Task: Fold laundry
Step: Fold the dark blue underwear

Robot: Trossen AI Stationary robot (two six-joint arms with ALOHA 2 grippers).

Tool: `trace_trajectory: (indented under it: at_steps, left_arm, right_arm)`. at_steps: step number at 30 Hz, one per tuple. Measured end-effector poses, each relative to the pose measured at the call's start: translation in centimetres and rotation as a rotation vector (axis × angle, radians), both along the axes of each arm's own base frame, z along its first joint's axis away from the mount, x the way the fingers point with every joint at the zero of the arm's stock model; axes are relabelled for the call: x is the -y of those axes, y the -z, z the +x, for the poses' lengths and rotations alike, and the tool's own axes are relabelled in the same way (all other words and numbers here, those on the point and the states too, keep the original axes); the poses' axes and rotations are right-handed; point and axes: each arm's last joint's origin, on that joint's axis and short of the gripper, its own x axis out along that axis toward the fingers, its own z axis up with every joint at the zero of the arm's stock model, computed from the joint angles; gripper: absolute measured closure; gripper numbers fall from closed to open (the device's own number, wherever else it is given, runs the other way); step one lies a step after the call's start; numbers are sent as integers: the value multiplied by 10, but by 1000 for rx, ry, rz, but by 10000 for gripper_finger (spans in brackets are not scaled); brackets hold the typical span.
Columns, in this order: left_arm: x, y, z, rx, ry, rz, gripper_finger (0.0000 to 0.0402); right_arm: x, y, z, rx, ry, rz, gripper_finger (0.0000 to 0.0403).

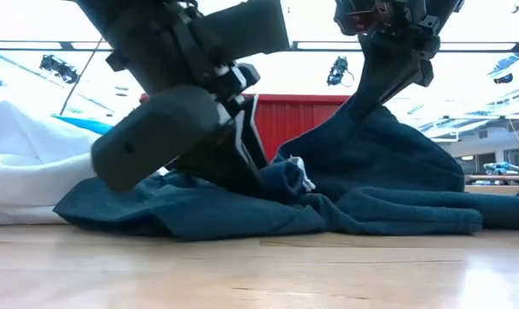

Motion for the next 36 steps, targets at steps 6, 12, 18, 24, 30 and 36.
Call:
trace_trajectory:
  at_steps: [6, 12, 18, 24, 30, 36]
  left_arm:
    - [-9, -6, 2, -36, 37, -1, 375]
    - [-16, -70, -13, 88, 47, -22, 382]
    - [-38, -139, -42, 214, 23, -54, 384]
    - [-75, -175, -63, 270, -77, -93, 384]
    - [-102, -164, -63, 374, -97, -251, 385]
    - [-100, -148, -62, 466, -42, -321, 385]
  right_arm:
    - [0, -2, -1, -20, -42, 4, 383]
    - [-4, -35, -21, -3, -148, -19, 383]
    - [-9, -77, -59, 114, -276, -88, 382]
    - [-3, -109, -86, 345, -83, -130, 380]
    - [0, -109, -81, 389, 5, -107, 381]
    - [-5, -99, -64, 394, -30, -145, 381]
